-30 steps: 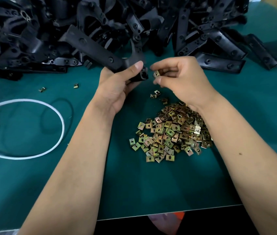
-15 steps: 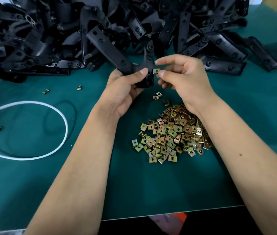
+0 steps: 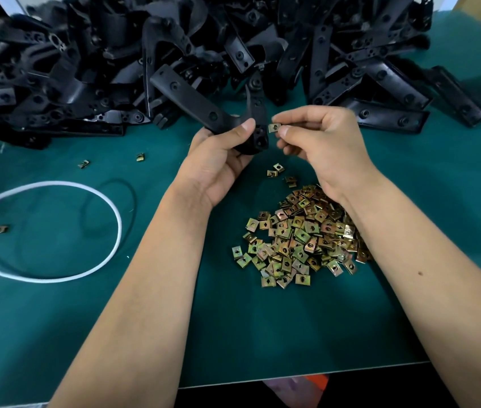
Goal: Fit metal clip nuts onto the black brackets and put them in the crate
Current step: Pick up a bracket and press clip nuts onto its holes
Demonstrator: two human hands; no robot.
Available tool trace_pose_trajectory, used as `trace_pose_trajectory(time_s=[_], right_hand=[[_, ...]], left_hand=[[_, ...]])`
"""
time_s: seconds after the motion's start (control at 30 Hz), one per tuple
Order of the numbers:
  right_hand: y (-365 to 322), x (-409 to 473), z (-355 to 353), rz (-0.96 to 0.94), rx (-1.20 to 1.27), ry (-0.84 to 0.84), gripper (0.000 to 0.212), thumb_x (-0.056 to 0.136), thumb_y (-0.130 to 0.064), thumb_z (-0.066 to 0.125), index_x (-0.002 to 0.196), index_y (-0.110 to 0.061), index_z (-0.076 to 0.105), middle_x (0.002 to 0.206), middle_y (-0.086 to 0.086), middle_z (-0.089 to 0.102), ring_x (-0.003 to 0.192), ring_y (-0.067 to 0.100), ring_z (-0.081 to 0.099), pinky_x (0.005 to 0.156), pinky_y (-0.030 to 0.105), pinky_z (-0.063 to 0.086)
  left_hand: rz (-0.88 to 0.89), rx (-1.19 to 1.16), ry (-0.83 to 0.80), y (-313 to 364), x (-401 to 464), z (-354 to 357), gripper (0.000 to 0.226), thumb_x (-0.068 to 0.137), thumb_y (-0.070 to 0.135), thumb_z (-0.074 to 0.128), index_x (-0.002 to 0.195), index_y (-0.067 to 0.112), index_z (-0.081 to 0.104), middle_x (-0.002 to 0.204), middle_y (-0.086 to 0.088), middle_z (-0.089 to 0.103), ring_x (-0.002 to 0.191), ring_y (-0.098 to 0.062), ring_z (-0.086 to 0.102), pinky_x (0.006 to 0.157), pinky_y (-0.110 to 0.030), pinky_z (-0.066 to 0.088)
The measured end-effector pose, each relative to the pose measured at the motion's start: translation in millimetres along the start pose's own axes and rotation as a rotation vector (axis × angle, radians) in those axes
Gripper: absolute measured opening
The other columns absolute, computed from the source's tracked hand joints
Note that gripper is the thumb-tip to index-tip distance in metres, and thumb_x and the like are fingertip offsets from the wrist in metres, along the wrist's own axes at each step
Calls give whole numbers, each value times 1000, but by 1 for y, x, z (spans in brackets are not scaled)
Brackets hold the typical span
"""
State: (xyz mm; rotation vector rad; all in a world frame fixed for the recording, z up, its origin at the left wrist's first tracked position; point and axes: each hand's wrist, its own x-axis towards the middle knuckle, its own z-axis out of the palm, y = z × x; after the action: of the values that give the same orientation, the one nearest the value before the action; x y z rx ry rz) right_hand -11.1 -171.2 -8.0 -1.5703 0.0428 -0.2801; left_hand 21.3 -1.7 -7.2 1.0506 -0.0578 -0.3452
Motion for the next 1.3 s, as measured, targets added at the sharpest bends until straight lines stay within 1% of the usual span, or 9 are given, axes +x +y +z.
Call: trace_pose_trajectory(time_s=[0.23,0.37,0.53,0.7,0.87,1.03,1.13,1.2,1.3], right_hand=[[1,0,2,51,71,-27,18,89,6,70,97,-8,78,81,8,75,74,16,71,68,23,55],[2,-1,4,87,87,-46,14,92,2,69,96,-8,77,83,8,73,75,16,69,70,27,54],[0,-4,7,68,34,-38,12,90,0,73,94,-11,75,79,5,72,70,12,67,66,22,53],[-4,-3,2,128,100,-63,27,87,6,74,103,-10,59,78,5,71,67,15,66,61,23,52],[-7,-3,-2,141,102,-72,33,85,10,72,106,-11,55,70,0,66,61,17,63,55,23,48],[-8,-7,3,143,257,-129,32,88,10,67,108,-10,54,71,1,61,63,16,60,58,23,47],[-9,-9,6,115,303,-111,31,88,10,66,109,-9,54,72,2,60,64,16,60,60,24,47],[-10,-9,6,115,313,-93,30,89,11,66,107,-10,54,72,2,60,64,17,59,60,24,47],[-9,-10,7,125,328,-62,28,90,11,64,106,-9,53,70,2,58,62,17,57,59,24,46]], left_hand=[[-15,-18,6,-1,0,1,9,96,-1,63,100,4,69,96,-8,78,89,-19,75,80,-29,60],[-33,-34,8,-1,-1,0,8,96,0,63,100,4,69,94,-7,78,86,-18,75,73,-27,59],[-37,-23,-8,-2,-1,1,11,96,0,63,105,3,68,95,-7,77,87,-17,74,74,-26,58],[-47,8,-19,-1,-3,0,8,95,1,64,99,8,66,93,-6,76,85,-17,73,73,-26,58],[-49,56,-3,-2,-2,3,14,94,0,66,106,6,67,99,-8,75,86,-16,72,74,-26,58],[-170,-66,-43,1,-4,3,10,94,8,65,104,11,67,98,-4,75,91,-15,70,82,-28,58],[-193,-135,-46,0,-4,5,9,96,9,63,105,11,64,97,-5,72,94,-17,64,84,-29,56],[-189,-143,-43,-1,-5,8,11,97,9,62,109,11,61,98,-6,70,93,-18,63,80,-28,56],[-203,-116,-33,-2,-5,11,23,96,11,65,118,13,57,103,-8,69,89,-20,64,65,-25,54]])
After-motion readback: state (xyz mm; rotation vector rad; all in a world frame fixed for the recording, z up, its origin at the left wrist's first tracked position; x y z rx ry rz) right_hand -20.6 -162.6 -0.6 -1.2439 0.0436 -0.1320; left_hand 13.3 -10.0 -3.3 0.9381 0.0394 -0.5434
